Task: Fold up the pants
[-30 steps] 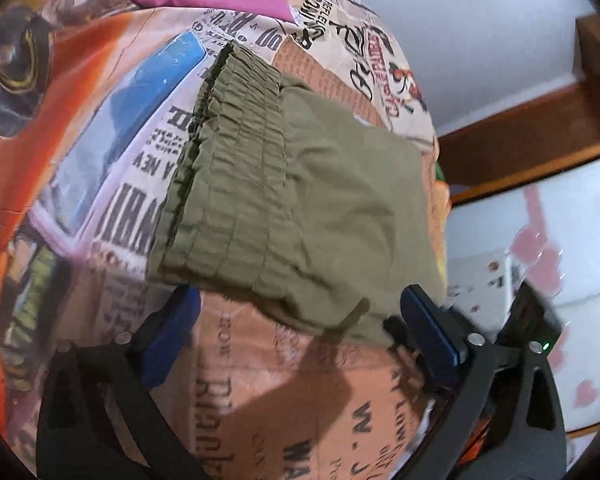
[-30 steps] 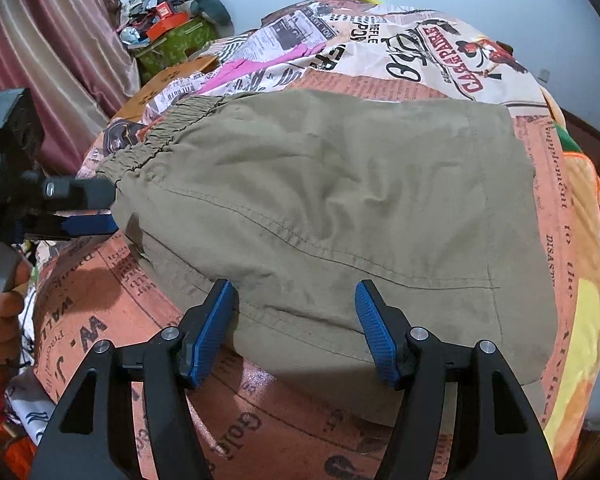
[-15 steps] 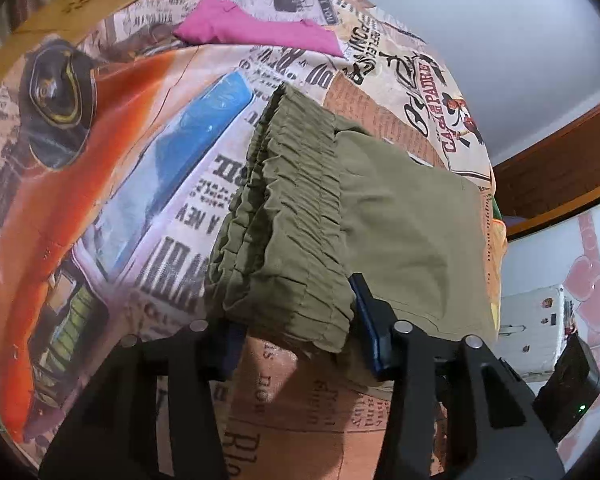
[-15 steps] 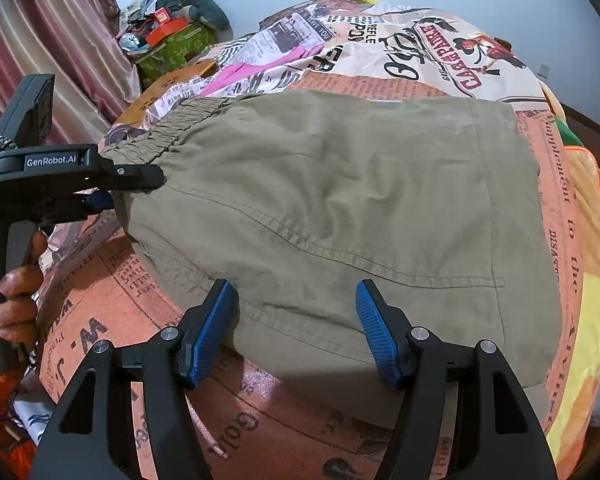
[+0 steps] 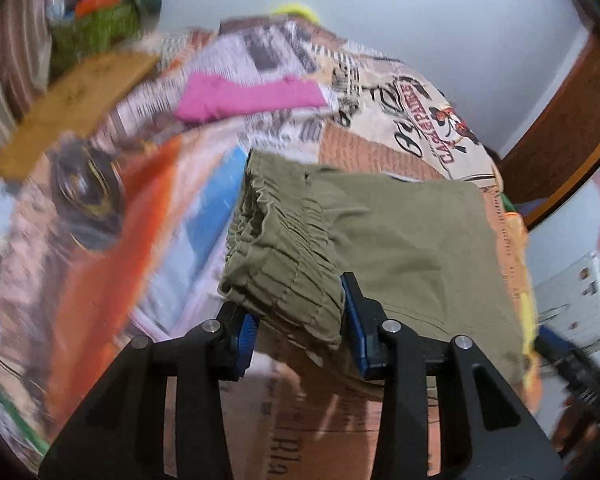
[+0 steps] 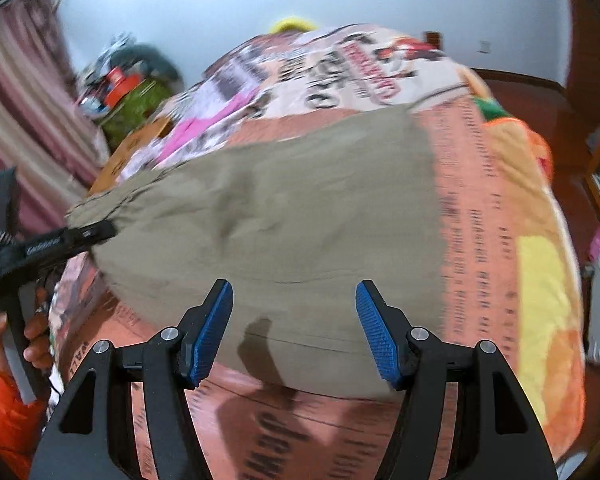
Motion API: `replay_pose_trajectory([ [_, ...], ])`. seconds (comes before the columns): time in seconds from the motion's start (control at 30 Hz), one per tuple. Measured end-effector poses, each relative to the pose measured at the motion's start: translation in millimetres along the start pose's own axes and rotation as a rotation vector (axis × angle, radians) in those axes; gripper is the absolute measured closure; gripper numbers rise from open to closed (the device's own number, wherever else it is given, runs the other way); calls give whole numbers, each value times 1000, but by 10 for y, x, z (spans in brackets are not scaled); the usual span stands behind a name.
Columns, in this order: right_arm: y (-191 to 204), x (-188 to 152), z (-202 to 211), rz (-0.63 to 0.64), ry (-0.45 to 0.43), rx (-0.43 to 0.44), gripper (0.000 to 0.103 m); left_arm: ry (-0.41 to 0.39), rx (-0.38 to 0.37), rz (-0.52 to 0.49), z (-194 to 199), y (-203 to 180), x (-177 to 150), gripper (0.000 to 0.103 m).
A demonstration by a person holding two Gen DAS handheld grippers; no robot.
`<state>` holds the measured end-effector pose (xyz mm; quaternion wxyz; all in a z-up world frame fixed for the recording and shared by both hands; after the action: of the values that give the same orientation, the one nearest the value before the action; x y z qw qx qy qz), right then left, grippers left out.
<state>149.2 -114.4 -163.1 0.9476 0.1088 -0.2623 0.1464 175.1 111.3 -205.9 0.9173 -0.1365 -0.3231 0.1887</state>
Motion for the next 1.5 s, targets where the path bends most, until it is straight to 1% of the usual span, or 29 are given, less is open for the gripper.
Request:
replay_pose_trajectory([
  [0.03, -101, -2, 43, -16, -7, -23, 43, -21, 29, -33, 49, -24, 23, 64],
  [0.13, -289, -26, 77, -43, -8, -74, 43, -65, 73, -89, 149, -55, 63, 64],
  [0.17, -331, -47, 68, -52, -4, -78, 43, -85, 93, -117, 193, -81, 84, 64],
  [0.23, -424, -118, -5, -80, 28, -92, 43, -110, 120, -157, 242, -138, 105, 65],
  [0.33, -450, -224, -146, -93, 81, -91, 43, -158, 174, -255, 332, -288, 120, 65],
  [0.37, -445, -258, -179, -89, 95, -89, 43, -170, 185, -286, 356, -347, 120, 65],
  [0.43, -387, -321, -272, -68, 123, -83, 43, -181, 183, -331, 392, -440, 125, 66],
  [0.5, -344, -388, -316, -46, 127, -98, 43, -193, 174, -367, 432, -536, 138, 67],
  [0.57, -347, -400, -315, -46, 119, -96, 43, -197, 159, -381, 443, -608, 165, 68],
  [0.73, -439, -413, -322, -97, 136, -49, 42, -212, 108, -421, 462, -866, 233, 69],
  [0.9, -414, -442, -310, -92, 128, -58, 41, -222, 38, -485, 454, -1200, 269, 70],
  [1.0, -406, -434, -314, -86, 124, -60, 41, -217, -20, -515, 438, -1400, 278, 70],
  [1.07, -412, -438, -309, -86, 123, -58, 41, -204, -58, -537, 421, -1539, 287, 71],
  [1.17, -415, -441, -309, -85, 119, -56, 41, -188, -92, -560, 338, -1722, 299, 73],
  [1.37, -414, -432, -312, -81, 116, -54, 41, -127, -166, -568, 166, -1966, 266, 80],
  [1.43, -411, -430, -312, -77, 113, -54, 41, -116, -181, -570, 121, -2024, 246, 81],
  [1.5, -405, -427, -314, -73, 108, -55, 41, -88, -209, -562, 62, -2077, 229, 81],
])
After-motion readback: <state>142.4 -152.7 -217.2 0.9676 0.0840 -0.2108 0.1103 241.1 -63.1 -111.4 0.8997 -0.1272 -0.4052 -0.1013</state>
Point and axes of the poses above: each gripper's, at about its wrist camera, not at the fingertips, and z roughly against the way its jaws point, y to its left, x to its top, the point moved 2 cm from there along -z, roughly the way its jaws point, and after that the axes turned 13 degrees about -x, right-handed, at the moved point
